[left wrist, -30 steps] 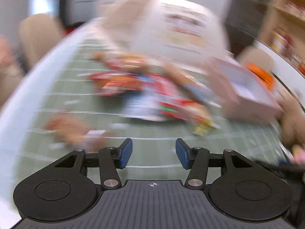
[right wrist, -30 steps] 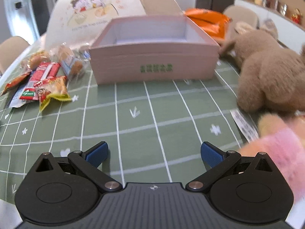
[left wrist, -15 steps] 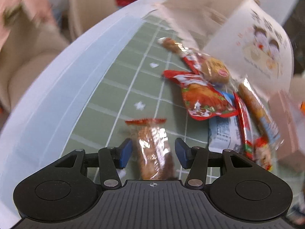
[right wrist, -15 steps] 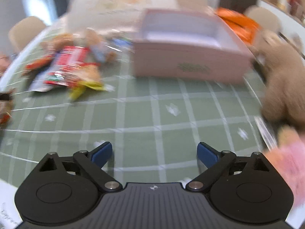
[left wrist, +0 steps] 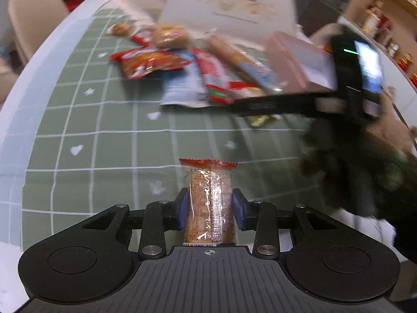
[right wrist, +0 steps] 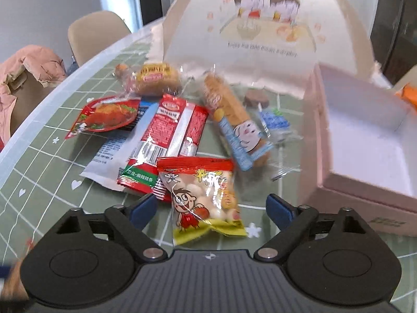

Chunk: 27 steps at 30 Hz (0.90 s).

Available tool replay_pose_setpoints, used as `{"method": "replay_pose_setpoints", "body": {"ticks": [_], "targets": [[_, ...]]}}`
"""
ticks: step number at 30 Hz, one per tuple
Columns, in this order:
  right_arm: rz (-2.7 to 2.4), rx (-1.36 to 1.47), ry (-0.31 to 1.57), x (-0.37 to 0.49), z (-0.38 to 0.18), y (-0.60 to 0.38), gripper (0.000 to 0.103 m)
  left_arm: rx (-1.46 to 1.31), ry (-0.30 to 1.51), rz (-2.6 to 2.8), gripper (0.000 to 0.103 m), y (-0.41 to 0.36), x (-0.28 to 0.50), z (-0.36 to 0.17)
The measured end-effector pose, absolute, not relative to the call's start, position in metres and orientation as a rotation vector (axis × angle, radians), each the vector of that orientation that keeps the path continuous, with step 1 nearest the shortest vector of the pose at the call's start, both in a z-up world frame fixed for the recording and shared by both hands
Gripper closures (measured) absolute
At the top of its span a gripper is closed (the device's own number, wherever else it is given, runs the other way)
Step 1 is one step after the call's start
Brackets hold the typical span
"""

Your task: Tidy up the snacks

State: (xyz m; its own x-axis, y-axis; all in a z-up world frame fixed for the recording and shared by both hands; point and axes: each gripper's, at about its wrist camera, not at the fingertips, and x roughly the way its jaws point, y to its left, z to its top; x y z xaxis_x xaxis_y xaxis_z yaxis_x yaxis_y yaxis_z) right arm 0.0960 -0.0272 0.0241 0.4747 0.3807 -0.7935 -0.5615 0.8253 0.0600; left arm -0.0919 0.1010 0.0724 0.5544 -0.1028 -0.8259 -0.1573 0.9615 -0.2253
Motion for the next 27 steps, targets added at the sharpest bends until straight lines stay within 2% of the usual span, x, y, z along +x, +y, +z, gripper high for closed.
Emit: {"method": "replay_pose_setpoints", "body": {"ticks": [1,2,5,14,21,23,25,27], "targets": [[0.575,-0.223,0.900,0.097,0.024,-0.029,0.029,-0.273,0.981,0.021,0.064,0.094,-0.093,0.076],[0.580,-0.224,0.910,0.094,0.026,-0.030,0.048,-0.267,0.979,0.010,0.064,0.091,-0.093,0.079],[0.606,-0.184,0.937,0.083,0.042,-0.051,0.056,-0.255,0.976,-0.014,0.064,0.079,-0.086,0.082],[0.405,-0.154,0.858,0.028,0.097,-0.176,0.056,-0.220,0.943,-0.196,0.064,0.029,-0.036,0.104],[0.247,-0.076,0.812,0.016,0.125,-0.254,0.056,-0.266,0.719,-0.299,0.062,-0.014,0.077,0.164],[0.230,-0.043,0.806,0.018,0.128,-0.267,0.056,-0.354,0.705,-0.326,0.058,-0.021,0.124,0.159],[0.226,-0.025,0.795,0.023,0.131,-0.271,0.056,-0.421,0.759,-0.293,0.062,-0.023,0.165,0.138],[0.230,-0.026,0.771,0.027,0.134,-0.273,0.056,-0.463,0.754,-0.253,0.062,-0.015,0.175,0.125]]}}
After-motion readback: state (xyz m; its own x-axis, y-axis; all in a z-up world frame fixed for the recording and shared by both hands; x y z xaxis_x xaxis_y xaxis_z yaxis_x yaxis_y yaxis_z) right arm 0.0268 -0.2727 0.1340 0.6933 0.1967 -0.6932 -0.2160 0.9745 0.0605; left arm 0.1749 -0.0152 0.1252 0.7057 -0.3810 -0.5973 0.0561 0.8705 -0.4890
